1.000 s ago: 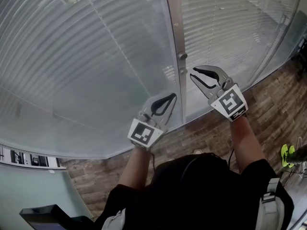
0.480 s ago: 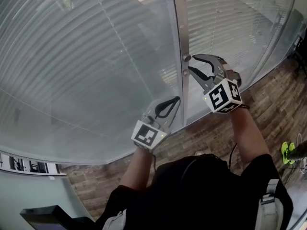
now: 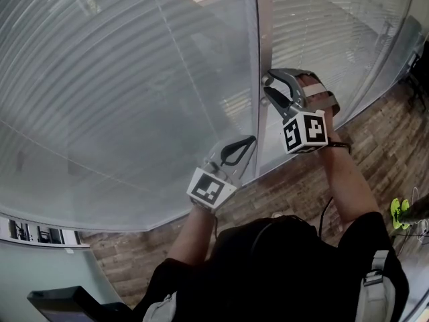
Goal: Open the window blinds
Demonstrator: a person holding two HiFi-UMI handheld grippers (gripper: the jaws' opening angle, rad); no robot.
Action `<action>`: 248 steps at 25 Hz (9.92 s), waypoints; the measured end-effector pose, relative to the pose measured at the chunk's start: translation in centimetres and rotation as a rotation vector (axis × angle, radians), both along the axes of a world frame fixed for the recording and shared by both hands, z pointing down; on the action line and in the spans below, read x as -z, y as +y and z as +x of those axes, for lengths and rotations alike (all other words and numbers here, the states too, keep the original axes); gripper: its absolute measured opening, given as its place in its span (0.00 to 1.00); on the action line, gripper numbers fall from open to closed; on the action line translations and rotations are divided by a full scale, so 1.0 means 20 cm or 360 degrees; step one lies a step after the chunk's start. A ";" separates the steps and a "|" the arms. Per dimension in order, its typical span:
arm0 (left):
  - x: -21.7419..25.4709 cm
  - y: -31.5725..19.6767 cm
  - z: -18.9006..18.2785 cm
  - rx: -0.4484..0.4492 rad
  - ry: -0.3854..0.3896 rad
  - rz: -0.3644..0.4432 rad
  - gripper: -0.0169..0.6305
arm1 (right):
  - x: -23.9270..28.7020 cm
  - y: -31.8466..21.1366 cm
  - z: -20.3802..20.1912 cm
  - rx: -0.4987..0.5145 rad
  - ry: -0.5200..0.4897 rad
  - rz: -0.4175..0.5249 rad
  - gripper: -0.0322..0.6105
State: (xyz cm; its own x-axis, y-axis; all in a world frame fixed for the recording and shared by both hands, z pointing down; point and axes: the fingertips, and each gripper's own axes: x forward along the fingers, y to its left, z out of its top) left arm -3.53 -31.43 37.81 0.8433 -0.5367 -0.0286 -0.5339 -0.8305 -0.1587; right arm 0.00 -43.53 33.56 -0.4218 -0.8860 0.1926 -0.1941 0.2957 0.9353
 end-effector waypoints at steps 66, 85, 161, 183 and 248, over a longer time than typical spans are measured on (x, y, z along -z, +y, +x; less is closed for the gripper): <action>-0.01 0.03 -0.19 0.0041 -0.0008 0.0039 0.03 | 0.03 -0.07 0.05 -0.0095 -0.1407 -0.0560 0.25; -0.04 0.07 -0.18 -0.0005 -0.0004 -0.0037 0.03 | 0.03 -0.09 0.09 -0.0144 -0.1995 -0.0770 0.25; -0.06 0.09 -0.20 -0.0021 0.0000 -0.0021 0.03 | 0.02 -0.02 0.03 -0.0138 0.0056 0.0116 0.41; -0.06 0.10 -0.21 -0.0009 -0.0017 -0.0034 0.03 | -0.01 -0.04 0.01 -0.0175 0.0037 0.0117 0.25; -0.08 0.08 -0.15 -0.0026 0.0025 -0.0069 0.03 | 0.04 -0.09 0.10 -0.0172 -0.1935 -0.0704 0.25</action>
State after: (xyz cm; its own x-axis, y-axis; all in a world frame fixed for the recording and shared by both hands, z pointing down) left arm -6.49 -29.84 39.46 0.8514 -0.5241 -0.0190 -0.5227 -0.8449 -0.1137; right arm 1.90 -45.40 32.84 -0.4625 -0.8863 0.0222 -0.8865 0.4619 -0.0282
